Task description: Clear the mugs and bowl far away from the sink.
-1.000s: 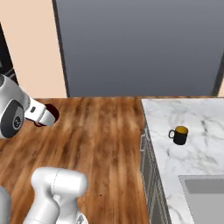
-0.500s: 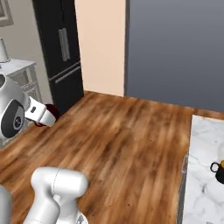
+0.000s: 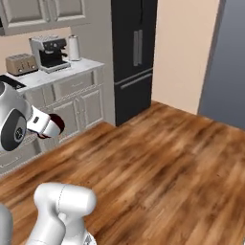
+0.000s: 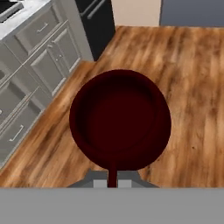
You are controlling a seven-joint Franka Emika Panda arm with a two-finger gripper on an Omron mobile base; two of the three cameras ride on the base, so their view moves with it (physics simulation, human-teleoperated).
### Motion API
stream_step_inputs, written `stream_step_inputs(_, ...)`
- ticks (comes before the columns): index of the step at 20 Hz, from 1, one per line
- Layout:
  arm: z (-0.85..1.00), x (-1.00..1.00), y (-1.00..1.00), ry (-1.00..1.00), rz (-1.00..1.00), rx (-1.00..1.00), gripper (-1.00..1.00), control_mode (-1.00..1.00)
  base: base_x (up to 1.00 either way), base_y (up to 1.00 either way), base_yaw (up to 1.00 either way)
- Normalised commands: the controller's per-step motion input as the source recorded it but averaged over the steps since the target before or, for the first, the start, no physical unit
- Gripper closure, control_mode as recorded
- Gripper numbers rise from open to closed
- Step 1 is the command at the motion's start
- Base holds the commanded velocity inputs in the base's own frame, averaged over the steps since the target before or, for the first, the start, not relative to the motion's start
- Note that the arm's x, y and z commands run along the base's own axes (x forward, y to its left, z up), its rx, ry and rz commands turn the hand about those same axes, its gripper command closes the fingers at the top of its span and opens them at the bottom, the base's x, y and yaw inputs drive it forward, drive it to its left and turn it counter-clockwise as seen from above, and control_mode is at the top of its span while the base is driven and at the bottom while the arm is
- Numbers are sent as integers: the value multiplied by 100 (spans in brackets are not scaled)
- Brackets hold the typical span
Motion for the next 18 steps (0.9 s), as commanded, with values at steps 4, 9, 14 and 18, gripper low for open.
stream_step_inputs(4, 0, 0, 0, 0, 0, 0, 100, 100, 38, 0, 53)
stream_step_inputs(9, 0, 0, 0, 0, 0, 0, 100, 100, 61, 1, 51)
stream_step_inputs(14, 0, 0, 0, 0, 0, 0, 100, 100, 68, 29, 44)
stream_step_inputs(18, 0, 0, 0, 0, 0, 0, 100, 100, 69, 28, 47)
